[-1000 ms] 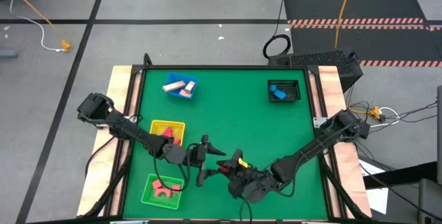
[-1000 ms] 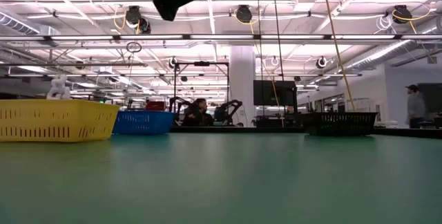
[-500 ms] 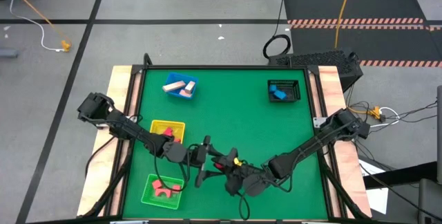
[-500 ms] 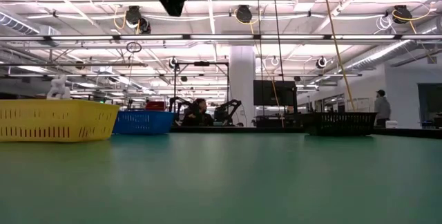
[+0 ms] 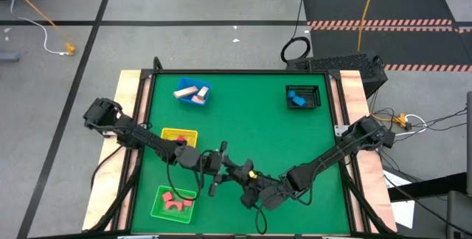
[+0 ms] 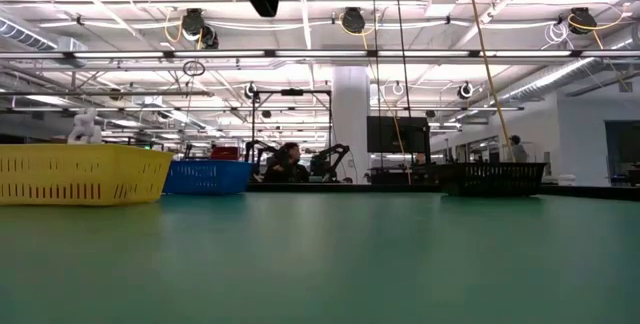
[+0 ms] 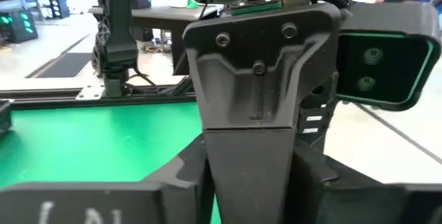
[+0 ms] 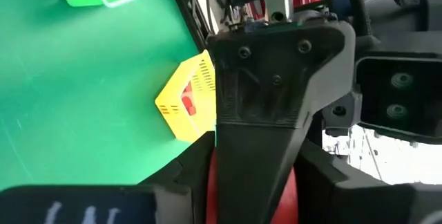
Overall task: Sort & place blocks by color
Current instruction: Put the red block into the yellow bin
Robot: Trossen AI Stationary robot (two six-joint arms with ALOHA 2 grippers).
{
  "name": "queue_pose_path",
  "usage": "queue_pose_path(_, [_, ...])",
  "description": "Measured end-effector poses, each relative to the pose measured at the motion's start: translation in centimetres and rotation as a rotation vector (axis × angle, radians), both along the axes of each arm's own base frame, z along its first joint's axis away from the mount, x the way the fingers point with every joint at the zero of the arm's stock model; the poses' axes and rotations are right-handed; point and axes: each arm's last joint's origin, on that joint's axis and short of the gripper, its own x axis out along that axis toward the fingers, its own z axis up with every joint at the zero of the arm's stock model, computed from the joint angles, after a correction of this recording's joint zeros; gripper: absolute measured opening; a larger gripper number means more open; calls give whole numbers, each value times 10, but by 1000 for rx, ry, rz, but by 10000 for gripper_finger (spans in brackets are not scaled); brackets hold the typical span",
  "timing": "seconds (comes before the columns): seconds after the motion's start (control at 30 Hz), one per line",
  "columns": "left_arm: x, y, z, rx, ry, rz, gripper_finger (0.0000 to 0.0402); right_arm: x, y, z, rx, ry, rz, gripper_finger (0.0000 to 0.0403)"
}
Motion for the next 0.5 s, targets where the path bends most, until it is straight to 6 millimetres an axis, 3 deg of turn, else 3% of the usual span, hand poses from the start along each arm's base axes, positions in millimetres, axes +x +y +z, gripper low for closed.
queue_pose_path(0.13, [1, 3, 0, -28, 9, -12, 93, 0, 0, 0, -13, -2, -2, 132])
queue_pose_path(0.37, [2, 6, 0, -32, 15, -30, 88, 0, 2, 1, 89, -42, -24, 143])
queue_pose_path(0.5, [3, 7, 0, -23, 11, -19, 87, -1, 0, 2, 195, -112, -121, 167])
